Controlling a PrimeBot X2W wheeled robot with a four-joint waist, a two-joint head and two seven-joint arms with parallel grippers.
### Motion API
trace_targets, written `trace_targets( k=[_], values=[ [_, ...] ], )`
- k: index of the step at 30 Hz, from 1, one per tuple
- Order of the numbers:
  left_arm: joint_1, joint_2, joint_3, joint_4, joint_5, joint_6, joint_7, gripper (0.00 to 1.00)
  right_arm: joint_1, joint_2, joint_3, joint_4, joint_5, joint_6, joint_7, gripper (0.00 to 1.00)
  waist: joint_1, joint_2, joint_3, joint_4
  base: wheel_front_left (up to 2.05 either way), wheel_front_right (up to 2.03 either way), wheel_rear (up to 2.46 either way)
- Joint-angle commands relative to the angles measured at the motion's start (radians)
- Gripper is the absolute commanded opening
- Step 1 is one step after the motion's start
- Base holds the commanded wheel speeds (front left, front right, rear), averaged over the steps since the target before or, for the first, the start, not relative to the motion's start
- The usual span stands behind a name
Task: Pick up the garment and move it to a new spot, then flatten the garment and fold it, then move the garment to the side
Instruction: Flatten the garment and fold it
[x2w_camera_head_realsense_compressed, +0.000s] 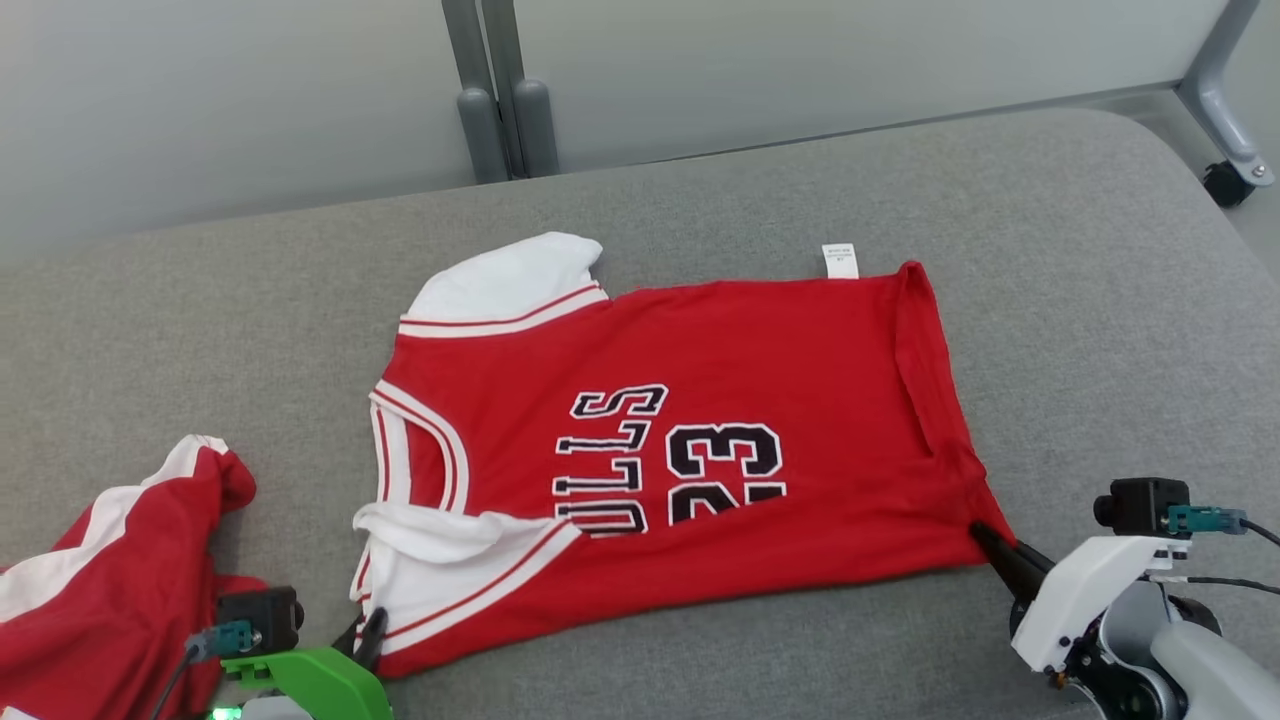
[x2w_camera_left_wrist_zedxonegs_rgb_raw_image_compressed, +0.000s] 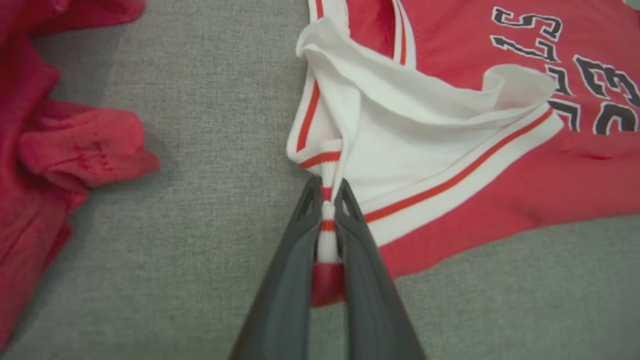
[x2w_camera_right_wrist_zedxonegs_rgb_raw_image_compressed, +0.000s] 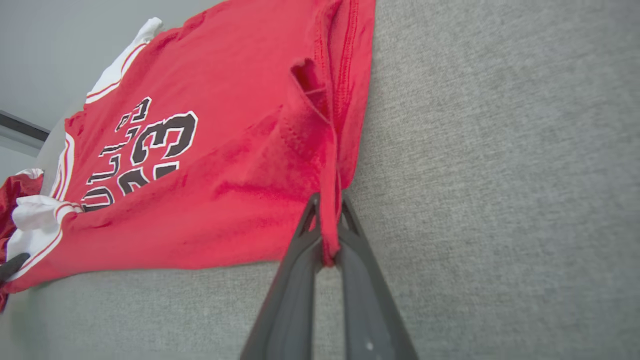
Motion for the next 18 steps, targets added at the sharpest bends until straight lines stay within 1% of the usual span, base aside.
trace_targets(
  k=[1, 3, 7, 11, 12, 13, 15, 16, 17, 18],
  values=[
    [0.033, 0.024, -0.001, -0.032, -0.003, 0.019, 0.017, 0.0, 0.019, -0.031, 0.005, -0.011, 0.01, -0.001, 0.012, 0.0, 0.0, 0.0, -0.029, 0.014, 0.0, 0.0, 0.0],
    [0.062, 0.045, -0.003, -0.087, -0.007, 0.047, 0.045, 0.0, 0.031, -0.061, 0.011, -0.023, 0.022, -0.001, 0.028, 0.0, 0.0, 0.0, -0.037, 0.02, 0.0, 0.0, 0.0],
    [0.112, 0.068, -0.012, -0.19, -0.021, 0.092, 0.096, 0.0, 0.048, -0.11, 0.013, -0.026, 0.038, -0.001, 0.053, 0.0, 0.0, 0.0, -0.034, 0.029, 0.0, 0.0, 0.0],
    [0.145, 0.071, -0.027, -0.241, -0.031, 0.123, 0.131, 0.0, 0.06, -0.124, 0.015, -0.024, 0.044, -0.001, 0.064, 0.0, 0.0, 0.0, -0.025, 0.034, 0.0, 0.0, 0.0],
    [0.148, 0.071, -0.029, -0.249, -0.031, 0.126, 0.135, 0.0, 0.059, -0.125, 0.014, -0.025, 0.047, -0.001, 0.063, 0.02, 0.0, 0.0, -0.023, 0.034, 0.0, 0.0, 0.0],
    [0.15, 0.071, -0.03, -0.255, -0.029, 0.132, 0.137, 0.0, 0.06, -0.126, 0.012, -0.028, 0.051, -0.001, 0.062, 0.08, 0.0, 0.0, -0.02, 0.035, 0.0, 0.0, 0.0],
    [0.154, 0.066, -0.033, -0.261, -0.03, 0.138, 0.141, 0.0, 0.063, -0.129, 0.01, -0.029, 0.054, -0.001, 0.06, 0.15, 0.0, 0.0, -0.017, 0.037, 0.0, 0.0, 0.0],
    [0.153, 0.065, -0.029, -0.265, -0.029, 0.142, 0.135, 0.0, 0.066, -0.131, 0.007, -0.029, 0.059, -0.001, 0.06, 0.32, 0.0, 0.0, -0.016, 0.037, 0.0, 0.0, 0.0],
    [0.151, 0.065, -0.026, -0.267, -0.027, 0.144, 0.131, 0.38, 0.068, -0.132, 0.006, -0.03, 0.061, -0.001, 0.06, 0.47, 0.0, 0.0, -0.015, 0.037, 0.0, 0.0, 0.0],
    [0.148, 0.067, -0.025, -0.268, -0.024, 0.145, 0.129, 1.0, 0.068, -0.133, 0.004, -0.031, 0.062, -0.001, 0.058, 1.0, 0.0, 0.0, -0.014, 0.037, 0.0, 0.0, 0.0]
  ],
)
